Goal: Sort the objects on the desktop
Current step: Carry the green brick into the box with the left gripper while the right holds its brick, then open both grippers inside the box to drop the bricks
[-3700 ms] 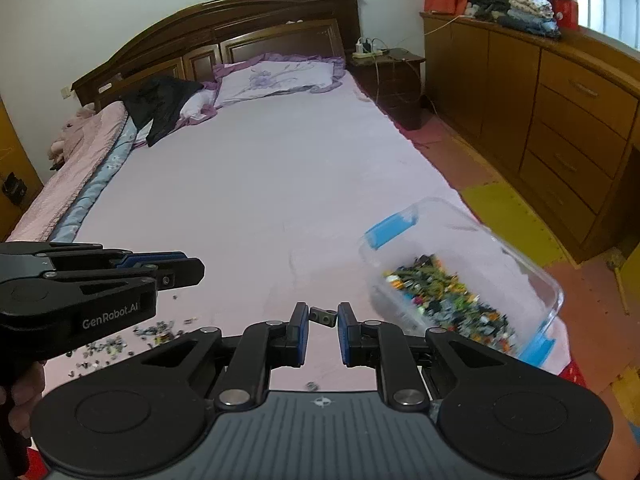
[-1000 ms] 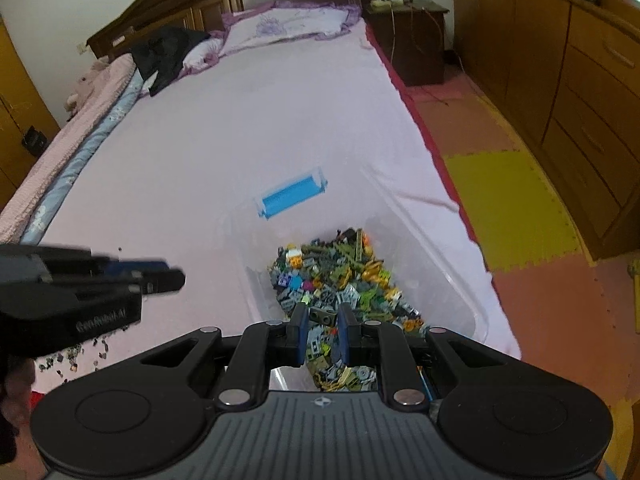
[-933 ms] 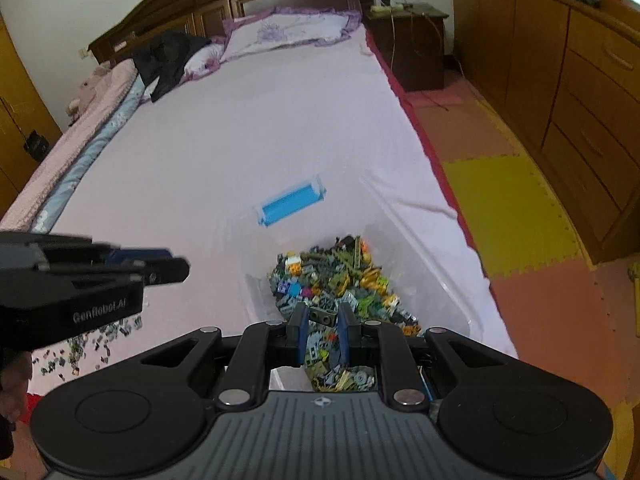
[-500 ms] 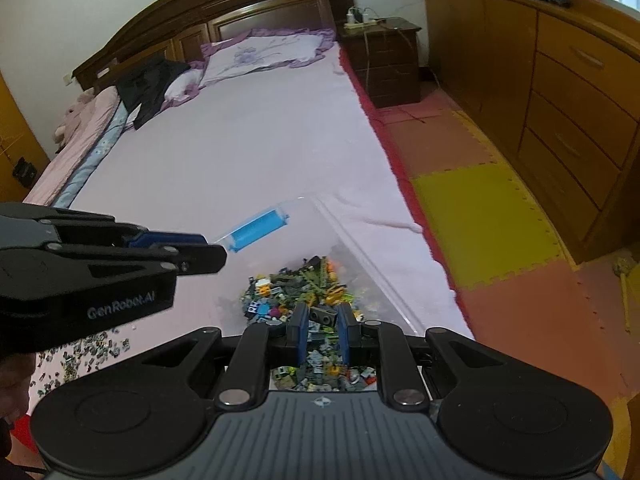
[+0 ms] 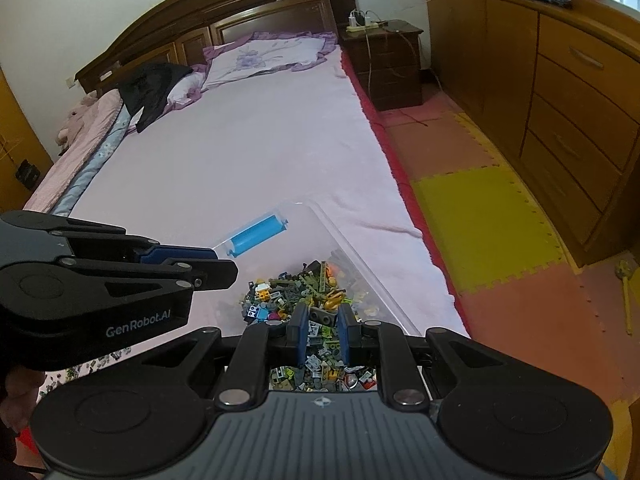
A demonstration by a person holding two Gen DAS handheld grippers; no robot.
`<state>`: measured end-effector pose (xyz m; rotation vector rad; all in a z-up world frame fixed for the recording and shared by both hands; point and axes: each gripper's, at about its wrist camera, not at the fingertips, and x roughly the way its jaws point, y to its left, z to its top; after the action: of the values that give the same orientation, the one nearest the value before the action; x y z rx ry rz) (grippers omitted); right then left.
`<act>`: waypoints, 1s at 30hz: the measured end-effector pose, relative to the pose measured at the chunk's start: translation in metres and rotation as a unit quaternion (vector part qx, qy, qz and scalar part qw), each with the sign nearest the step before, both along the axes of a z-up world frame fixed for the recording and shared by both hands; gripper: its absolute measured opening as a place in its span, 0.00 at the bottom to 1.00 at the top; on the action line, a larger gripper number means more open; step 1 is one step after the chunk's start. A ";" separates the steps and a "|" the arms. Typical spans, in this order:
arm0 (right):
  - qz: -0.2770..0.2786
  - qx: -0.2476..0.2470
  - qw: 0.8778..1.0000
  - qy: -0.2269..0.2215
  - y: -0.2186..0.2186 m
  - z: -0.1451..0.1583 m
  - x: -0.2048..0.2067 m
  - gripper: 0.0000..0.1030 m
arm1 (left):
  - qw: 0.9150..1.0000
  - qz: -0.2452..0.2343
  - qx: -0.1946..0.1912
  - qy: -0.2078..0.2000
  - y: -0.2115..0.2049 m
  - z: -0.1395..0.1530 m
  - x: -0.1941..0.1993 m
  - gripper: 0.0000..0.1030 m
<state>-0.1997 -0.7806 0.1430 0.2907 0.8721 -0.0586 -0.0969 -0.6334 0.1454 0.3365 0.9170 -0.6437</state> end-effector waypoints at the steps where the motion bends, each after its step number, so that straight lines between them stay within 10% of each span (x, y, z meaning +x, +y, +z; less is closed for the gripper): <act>1: 0.001 0.000 1.000 0.000 0.000 0.000 0.000 0.16 | 1.000 0.001 0.000 0.000 0.000 0.000 0.000 0.14; 14: 0.005 0.001 1.000 0.002 0.007 0.001 0.002 0.20 | 1.000 0.008 0.005 0.004 0.003 0.000 0.002 0.14; 30: 0.002 0.020 1.000 0.017 0.005 -0.005 0.011 0.49 | 0.998 0.058 0.024 0.007 0.023 -0.001 0.006 0.50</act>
<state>-0.1886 -0.7752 0.1380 0.3270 0.9077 -0.0425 -0.0913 -0.6104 0.1446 0.3187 0.9584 -0.5179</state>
